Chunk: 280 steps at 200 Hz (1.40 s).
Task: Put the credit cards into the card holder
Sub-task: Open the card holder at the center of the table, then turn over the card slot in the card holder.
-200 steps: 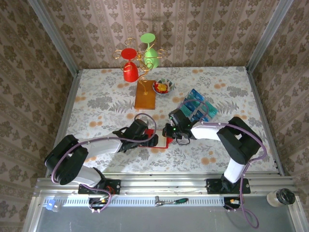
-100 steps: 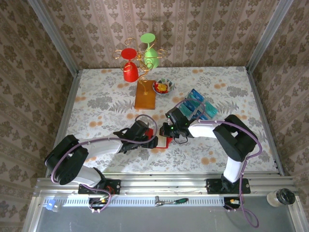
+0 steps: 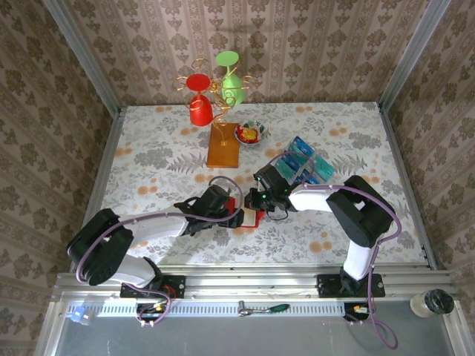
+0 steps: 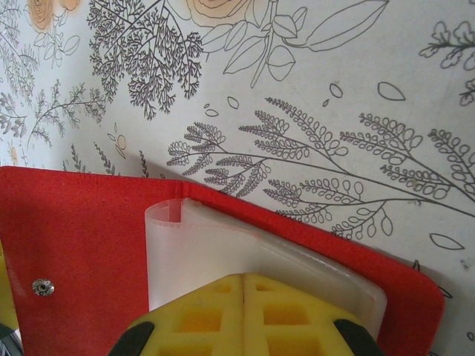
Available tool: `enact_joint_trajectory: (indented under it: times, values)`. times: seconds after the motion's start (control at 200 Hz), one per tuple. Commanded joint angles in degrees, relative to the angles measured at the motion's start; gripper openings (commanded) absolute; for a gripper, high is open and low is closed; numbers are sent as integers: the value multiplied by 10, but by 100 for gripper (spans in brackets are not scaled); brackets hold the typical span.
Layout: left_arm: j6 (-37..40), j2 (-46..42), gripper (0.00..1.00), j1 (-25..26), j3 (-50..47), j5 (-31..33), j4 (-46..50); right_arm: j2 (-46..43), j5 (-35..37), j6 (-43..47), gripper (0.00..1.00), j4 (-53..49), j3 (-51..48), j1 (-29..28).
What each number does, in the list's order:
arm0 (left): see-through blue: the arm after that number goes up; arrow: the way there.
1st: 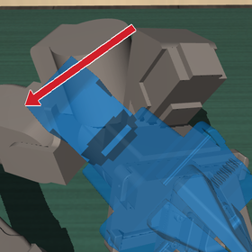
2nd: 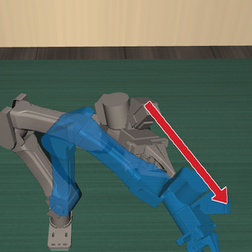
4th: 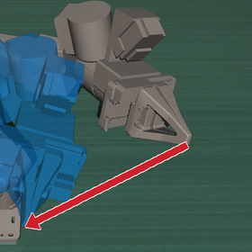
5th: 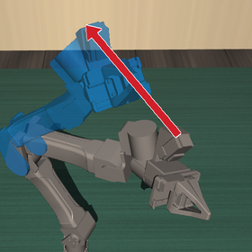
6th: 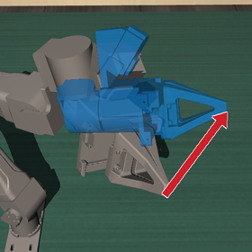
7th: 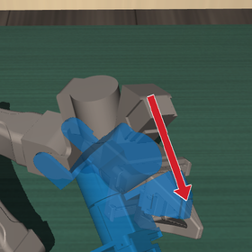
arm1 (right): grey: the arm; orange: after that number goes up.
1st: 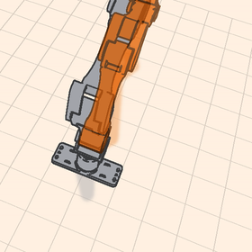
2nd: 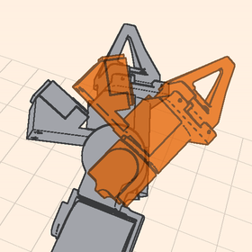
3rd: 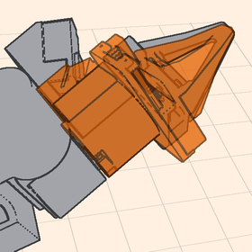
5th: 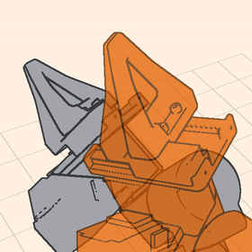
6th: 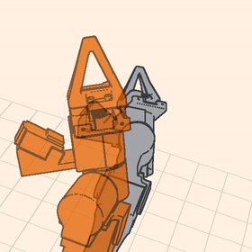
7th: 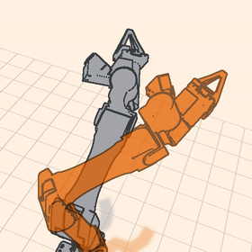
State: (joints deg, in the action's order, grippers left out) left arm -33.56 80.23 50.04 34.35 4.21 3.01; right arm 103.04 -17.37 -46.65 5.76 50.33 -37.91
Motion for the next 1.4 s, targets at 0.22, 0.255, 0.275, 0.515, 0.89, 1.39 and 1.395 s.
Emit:
enact_joint_trajectory:
  times: [0.22, 0.255, 0.275, 0.515, 0.89, 1.39, 1.395]
  values:
    - [22, -10, 100, 9, 13, 10, -7, 21, -10, -8, 0, -9, -5, -5]
    - [24, -3, 100, 8, 15, 9, -6, 23, -12, -10, 0, -8, -4, -6]
    - [25, 1, 100, 9, 16, 9, -6, 23, -13, -10, 0, -7, -4, -6]
    - [37, 42, 100, 10, 25, 23, 10, 24, -16, -12, 0, -3, -4, -6]
    - [16, 43, 88, 10, 1, 29, -12, -14, -21, -1, 35, -22, -1, 7]
    - [17, 31, 88, 10, -8, 31, -16, -18, -21, -11, 53, -13, -11, 18]
    - [17, 31, 88, 10, -7, 32, -16, -18, -22, -11, 53, -13, -10, 18]
